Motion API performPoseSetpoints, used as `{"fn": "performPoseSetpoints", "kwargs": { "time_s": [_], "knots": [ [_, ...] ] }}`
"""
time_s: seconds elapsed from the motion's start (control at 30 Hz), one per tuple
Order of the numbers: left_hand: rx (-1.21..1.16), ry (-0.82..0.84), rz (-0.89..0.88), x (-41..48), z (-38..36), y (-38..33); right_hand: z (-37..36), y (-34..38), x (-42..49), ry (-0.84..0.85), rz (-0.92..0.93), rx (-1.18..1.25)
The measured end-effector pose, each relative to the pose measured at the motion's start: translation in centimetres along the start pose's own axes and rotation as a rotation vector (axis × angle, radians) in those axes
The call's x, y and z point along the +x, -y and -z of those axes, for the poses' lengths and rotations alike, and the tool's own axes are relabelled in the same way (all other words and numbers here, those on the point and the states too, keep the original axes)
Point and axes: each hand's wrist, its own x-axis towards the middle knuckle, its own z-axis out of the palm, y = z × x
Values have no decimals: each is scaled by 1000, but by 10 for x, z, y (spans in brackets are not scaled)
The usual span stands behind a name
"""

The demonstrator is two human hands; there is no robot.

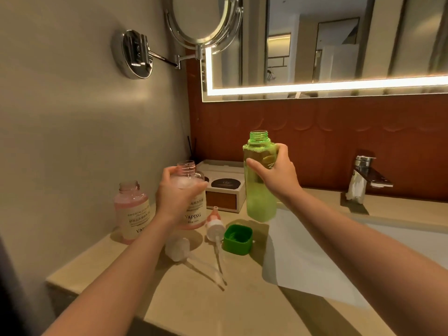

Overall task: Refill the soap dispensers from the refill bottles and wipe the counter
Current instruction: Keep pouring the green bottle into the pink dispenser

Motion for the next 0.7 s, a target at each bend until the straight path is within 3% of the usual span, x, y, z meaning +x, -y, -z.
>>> {"fn": "performPoseSetpoints", "kwargs": {
  "time_s": [0.17,0.47,0.7],
  "knots": [
    [21,41,62,18,1,23,-26,-11,9,29,-84,69],
    [46,98,151,26,-2,47,-47,-21,3,242,-134,183],
    [96,130,216,22,4,48,-44,-26,4,296,-144,89]
  ]
}}
